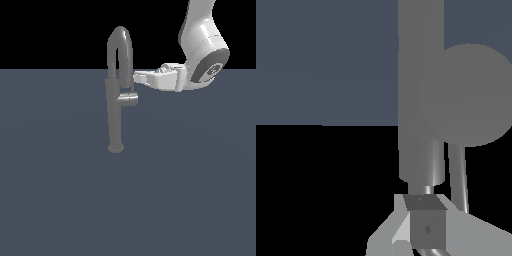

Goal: Turn on the faucet by rotating a designated handle.

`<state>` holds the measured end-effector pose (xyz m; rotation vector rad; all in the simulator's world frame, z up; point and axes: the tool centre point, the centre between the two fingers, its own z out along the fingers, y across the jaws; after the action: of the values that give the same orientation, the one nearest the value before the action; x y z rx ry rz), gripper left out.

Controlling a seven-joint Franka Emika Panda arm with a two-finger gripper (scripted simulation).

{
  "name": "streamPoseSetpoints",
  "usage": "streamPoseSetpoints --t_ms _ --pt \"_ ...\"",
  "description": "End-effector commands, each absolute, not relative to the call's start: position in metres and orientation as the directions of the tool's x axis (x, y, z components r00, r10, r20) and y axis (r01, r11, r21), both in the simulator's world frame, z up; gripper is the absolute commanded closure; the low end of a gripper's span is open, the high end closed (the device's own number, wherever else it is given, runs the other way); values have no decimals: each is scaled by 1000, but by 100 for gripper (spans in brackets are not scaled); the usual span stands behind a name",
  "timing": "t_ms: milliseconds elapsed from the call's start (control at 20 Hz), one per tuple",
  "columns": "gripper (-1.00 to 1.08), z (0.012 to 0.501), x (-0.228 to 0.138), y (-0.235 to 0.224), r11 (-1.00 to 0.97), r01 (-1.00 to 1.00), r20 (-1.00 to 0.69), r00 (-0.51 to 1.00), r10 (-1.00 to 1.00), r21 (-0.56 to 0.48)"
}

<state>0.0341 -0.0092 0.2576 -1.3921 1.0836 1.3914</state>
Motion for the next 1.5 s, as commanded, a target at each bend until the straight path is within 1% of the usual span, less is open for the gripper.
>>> streamPoseSetpoints --t_ms 0,550,650,1150,1250,1450 --pt "108 257 34 -9 -247 -969 -1000 -2 -3 2" --pt "108 258 2 -17 -250 -968 -1000 -2 -1 2" --pt "108 260 9 -16 -244 -970 -1000 8 -4 -6" --pt "108 243 -24 -24 -250 -968 -1000 -1 -1 1" --pt "108 251 -17 -22 -248 -969 -1000 16 -3 -15" --pt "108 231 -30 -26 -249 -968 -1000 7 -2 -6"
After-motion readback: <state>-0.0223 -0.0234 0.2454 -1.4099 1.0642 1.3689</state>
